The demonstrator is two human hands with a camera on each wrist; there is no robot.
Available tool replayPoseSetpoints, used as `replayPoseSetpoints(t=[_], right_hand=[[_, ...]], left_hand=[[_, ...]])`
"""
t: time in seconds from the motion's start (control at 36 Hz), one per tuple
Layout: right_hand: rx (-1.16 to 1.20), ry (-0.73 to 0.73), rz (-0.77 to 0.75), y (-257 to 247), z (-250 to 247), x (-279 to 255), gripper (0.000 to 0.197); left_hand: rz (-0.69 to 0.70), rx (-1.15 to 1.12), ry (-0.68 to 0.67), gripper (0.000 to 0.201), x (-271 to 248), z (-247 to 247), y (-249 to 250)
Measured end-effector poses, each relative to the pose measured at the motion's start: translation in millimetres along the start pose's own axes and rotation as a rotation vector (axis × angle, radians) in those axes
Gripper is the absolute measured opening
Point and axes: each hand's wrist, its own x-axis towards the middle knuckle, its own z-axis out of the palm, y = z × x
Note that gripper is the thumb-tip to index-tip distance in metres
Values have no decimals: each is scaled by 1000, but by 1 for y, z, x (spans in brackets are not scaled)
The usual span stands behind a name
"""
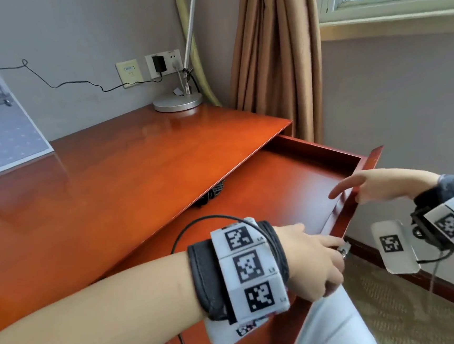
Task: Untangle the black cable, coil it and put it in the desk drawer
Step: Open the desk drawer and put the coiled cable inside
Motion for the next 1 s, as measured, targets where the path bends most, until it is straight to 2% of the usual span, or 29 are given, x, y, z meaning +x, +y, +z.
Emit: replayPoseSetpoints(t=[0.06,0.14,0.25,0.42,0.58,0.69,0.81,0.89,0.94,1.0], right_hand=[[31,12,-2,-4,1,3,56],[107,60,-15,-11,4,10,53],[326,144,-85,-22,10,20,48],[422,329,-150,-39,23,41,28],[654,588,-21,-58,37,59,54],[680,551,59,-75,43,64,56],[616,393,-23,-96,52,62,61],[584,286,-46,-106,60,59,76],[609,308,-46,-108,67,59,89],[626,392,-35,-109,74,62,96]], left_hand=[[-20,-64,30,22,-4,3,-5],[-72,-137,5,13,-14,5,-14],[-172,-148,-73,18,-27,9,-27],[-296,-148,-192,27,-46,16,-47],[-383,-179,-251,30,-54,18,-65],[-430,-235,-299,37,-60,20,-78],[-468,-293,-318,45,-70,21,-81],[-490,-392,-345,47,-83,17,-73],[-508,-496,-332,48,-97,14,-64],[-517,-574,-269,48,-112,14,-54]])
